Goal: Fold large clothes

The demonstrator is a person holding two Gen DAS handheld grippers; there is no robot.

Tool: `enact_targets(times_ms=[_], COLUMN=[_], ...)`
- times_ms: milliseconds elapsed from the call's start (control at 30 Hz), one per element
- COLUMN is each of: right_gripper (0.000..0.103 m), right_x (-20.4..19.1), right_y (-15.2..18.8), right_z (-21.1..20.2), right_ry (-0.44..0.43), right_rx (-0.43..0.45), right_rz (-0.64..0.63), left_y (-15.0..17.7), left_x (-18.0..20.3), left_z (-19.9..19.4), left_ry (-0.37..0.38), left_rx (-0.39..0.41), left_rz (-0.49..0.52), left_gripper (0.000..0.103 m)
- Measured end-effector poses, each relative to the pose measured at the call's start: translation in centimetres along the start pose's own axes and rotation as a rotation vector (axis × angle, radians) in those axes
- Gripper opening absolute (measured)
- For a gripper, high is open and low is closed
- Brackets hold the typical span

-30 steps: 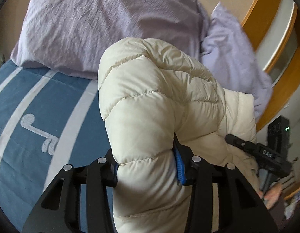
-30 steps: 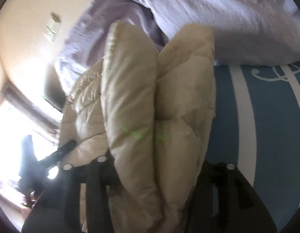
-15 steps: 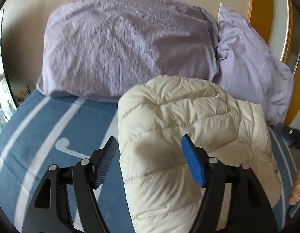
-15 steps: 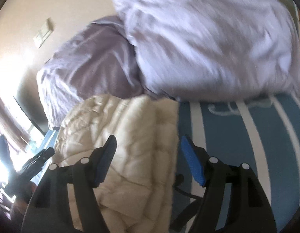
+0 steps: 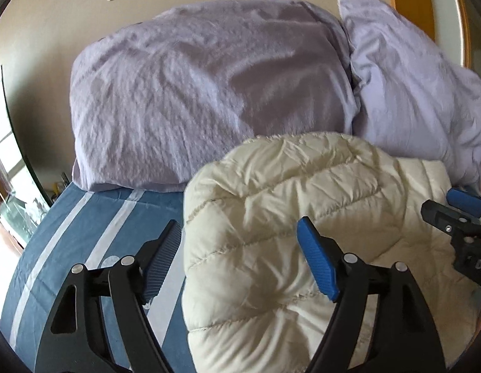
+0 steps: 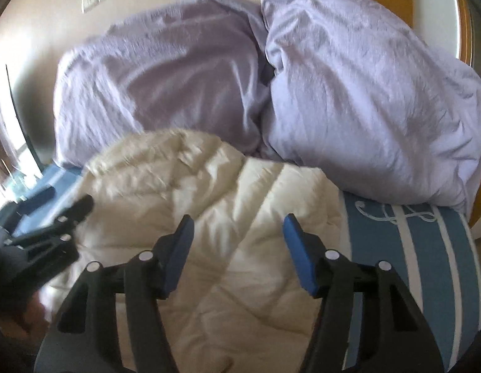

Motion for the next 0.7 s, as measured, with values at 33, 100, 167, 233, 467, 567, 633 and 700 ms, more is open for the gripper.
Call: enact_targets(times_ms=[33,100,167,233,467,567,633,700], right_gripper=[0.054,0.051,0.05,0.05,0.051,0.051,0.051,0.051], right_x=[0.4,1.1,1.6,1.9,2.6,2.6,2.6,2.6], right_y=[0.6,1.5,2.1,2.5,3.2,3.4,3.5,3.5], right_z=[0.8,2.0,2.7,3.2,4.4,4.8,5.0,5.1], right_ry=[0.019,0.024,0.014,0.013,-0.008,-0.017,-0.021,-0.027], right_rx=[-0.019,-0.042,-0.046,-0.048,-0.059,-0.063,-0.063,-0.064], right_rz=[0.0,0.011,0.025,0.033,0.064,0.071,0.073,0.076], left_y=[0.2,0.6,1.0,1.1,1.5,1.6,1.7,1.9], left_x=[0.2,0.6,1.1,1.4,2.1,2.1,2.2,2.2], left_z=[0.3,1.2,1.7,2.1,3.3,3.8,4.0,4.3], left_ry=[-0.002,0.0,0.01,0.015,0.028,0.035,0.039,0.042], left_rx=[-0.007,-0.022,-0.028,-0.028,-0.035,-0.041,-0.044,-0.046], left_rz=[0.009,0.022,0.027,0.03,0.036,0.03,0.026,0.023], left_gripper=[0.078,0.078,0.078,0.078,0.079,0.08,0.081,0.082])
Point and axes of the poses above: each gripper's, at about its wrist camera, not at the fingertips, and z roughly the way its jaws point, x to its right, y to its underside, the point moved 10 cm from there along z, roughly the way its jaws point, and after that the axes turned 10 degrees about -x, right-handed, at the moved point
